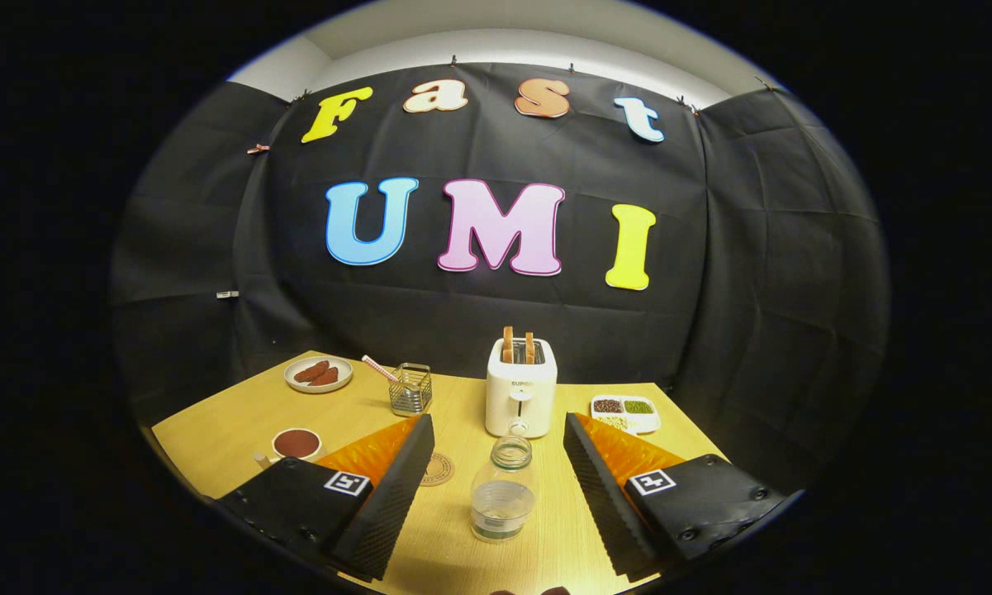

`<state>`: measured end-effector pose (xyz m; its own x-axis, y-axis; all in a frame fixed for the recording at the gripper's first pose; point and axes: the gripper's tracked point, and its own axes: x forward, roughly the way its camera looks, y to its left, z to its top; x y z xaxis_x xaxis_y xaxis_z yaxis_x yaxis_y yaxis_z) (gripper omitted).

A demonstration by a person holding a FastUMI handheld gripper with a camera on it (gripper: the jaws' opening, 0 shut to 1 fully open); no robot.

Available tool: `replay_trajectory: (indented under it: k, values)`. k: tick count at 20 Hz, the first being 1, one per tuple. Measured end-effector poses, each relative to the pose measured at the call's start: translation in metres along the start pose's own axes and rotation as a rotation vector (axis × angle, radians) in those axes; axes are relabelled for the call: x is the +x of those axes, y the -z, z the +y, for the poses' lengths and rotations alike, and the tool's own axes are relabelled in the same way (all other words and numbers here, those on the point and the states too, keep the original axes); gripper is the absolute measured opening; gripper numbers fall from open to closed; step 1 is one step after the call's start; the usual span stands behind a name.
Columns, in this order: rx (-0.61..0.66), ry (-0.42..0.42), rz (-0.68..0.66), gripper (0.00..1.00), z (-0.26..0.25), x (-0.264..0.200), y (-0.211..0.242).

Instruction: Take the bottle from table, then pour the juice into the cup, finally place the bottle on the coaster

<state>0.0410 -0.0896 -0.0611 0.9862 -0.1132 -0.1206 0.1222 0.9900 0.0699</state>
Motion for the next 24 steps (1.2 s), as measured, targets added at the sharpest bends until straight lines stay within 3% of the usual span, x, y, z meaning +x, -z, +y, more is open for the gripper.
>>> replay_trajectory:
  k: [11,24]
  values:
    - [0.027,-0.069,0.081,0.98,-0.009,0.031,0.073]
    - [0.076,-0.065,0.123,0.98,-0.007,0.056,0.121]
